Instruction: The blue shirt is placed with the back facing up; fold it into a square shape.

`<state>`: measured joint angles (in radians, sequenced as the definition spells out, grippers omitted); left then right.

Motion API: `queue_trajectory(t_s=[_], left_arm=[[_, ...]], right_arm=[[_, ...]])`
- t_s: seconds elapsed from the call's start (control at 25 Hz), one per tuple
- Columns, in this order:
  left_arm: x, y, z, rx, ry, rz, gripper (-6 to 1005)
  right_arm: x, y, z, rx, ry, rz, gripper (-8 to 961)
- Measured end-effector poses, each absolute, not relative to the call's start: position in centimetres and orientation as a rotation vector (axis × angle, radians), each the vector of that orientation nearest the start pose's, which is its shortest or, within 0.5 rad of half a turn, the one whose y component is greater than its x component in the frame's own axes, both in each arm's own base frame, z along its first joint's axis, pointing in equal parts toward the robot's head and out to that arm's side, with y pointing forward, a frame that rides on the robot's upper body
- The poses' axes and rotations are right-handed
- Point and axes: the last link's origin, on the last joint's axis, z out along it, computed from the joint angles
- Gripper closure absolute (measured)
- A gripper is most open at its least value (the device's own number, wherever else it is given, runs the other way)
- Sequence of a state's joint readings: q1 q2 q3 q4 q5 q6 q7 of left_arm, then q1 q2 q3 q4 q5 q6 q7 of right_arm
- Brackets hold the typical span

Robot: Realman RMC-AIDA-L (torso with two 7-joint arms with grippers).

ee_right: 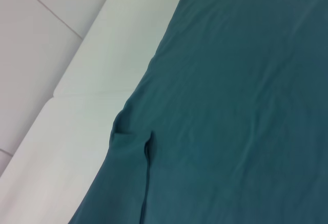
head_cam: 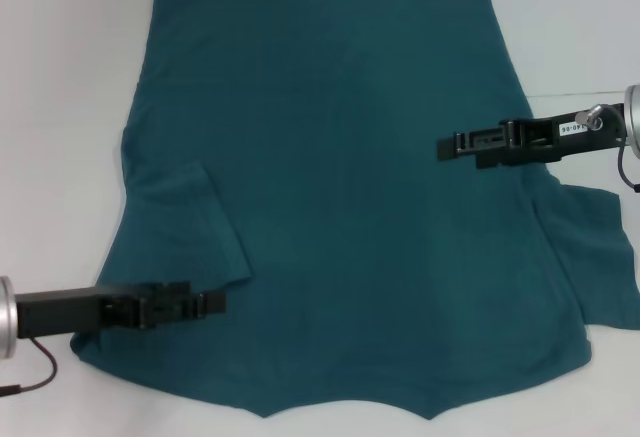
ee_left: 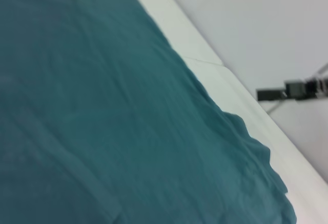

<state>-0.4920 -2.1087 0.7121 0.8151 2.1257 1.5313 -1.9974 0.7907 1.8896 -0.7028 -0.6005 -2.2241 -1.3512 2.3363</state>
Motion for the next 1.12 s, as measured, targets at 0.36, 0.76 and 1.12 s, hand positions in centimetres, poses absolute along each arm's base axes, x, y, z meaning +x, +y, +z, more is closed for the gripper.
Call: queue_trajectory(t_s=[0.36,0.76,1.12], left_arm=[[-27.2,33.1,0.2,-2.503,-1.402,-0.619,186],[-27.6,33.4,0.8,-2.439,-1.418,-0.661,186],[-27.3,33.9,0.7,-2.423,-1.429,-0.666,186]], right_arm=[[25.7,40.8,8.1,-2.335,1.58,0.403,22],[31.6,36.7,14.1,-2.052,1.797,0.486,43],[35.4,34.7,14.8,-1.859,1.926,0.367,136]])
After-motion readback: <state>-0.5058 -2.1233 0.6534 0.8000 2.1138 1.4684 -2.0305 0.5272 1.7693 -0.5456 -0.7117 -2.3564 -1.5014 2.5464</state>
